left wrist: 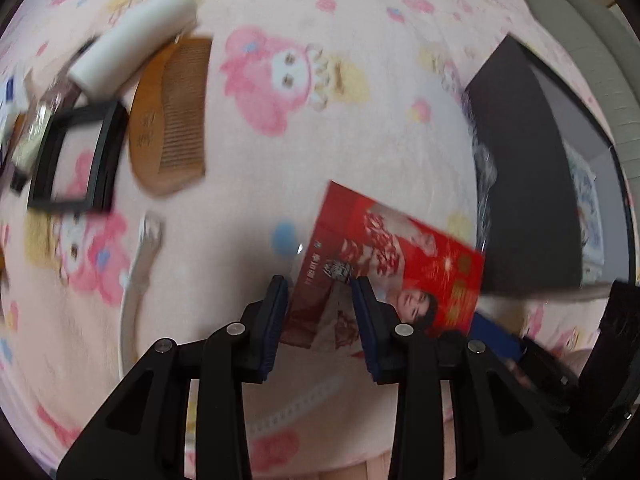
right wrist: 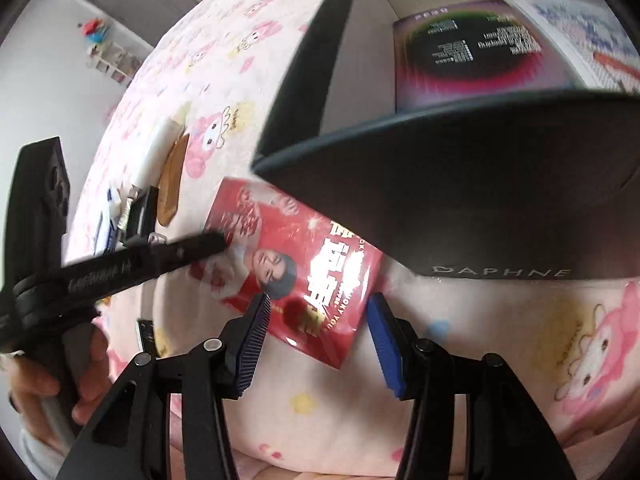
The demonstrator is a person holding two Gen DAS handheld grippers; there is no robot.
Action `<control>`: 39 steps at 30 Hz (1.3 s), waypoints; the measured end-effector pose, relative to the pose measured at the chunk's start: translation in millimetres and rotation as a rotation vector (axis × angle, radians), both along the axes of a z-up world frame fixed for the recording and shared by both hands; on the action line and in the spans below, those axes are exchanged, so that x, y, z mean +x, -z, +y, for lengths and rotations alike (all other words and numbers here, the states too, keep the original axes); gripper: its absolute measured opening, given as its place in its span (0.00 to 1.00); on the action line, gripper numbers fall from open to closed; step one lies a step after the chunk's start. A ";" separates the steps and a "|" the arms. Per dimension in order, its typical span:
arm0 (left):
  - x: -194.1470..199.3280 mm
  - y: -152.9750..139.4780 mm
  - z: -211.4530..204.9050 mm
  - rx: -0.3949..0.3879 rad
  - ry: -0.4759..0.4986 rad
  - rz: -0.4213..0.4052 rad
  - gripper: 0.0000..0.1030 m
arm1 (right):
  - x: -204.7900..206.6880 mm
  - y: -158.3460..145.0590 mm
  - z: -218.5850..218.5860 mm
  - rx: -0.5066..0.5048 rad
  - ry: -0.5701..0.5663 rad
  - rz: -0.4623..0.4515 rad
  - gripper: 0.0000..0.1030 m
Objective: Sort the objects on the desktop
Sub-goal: 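Carry the red packet with the left tool over the shoebox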
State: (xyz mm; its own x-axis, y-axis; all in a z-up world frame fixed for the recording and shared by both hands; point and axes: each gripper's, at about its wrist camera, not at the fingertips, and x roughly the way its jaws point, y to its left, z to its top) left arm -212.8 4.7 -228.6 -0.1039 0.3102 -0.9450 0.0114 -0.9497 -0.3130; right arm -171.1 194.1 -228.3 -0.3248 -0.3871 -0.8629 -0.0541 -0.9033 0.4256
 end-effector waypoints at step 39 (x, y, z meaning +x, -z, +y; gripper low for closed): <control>-51.5 -128.9 103.9 0.304 0.100 0.271 0.29 | -10.3 -156.7 88.0 0.071 0.022 0.343 0.43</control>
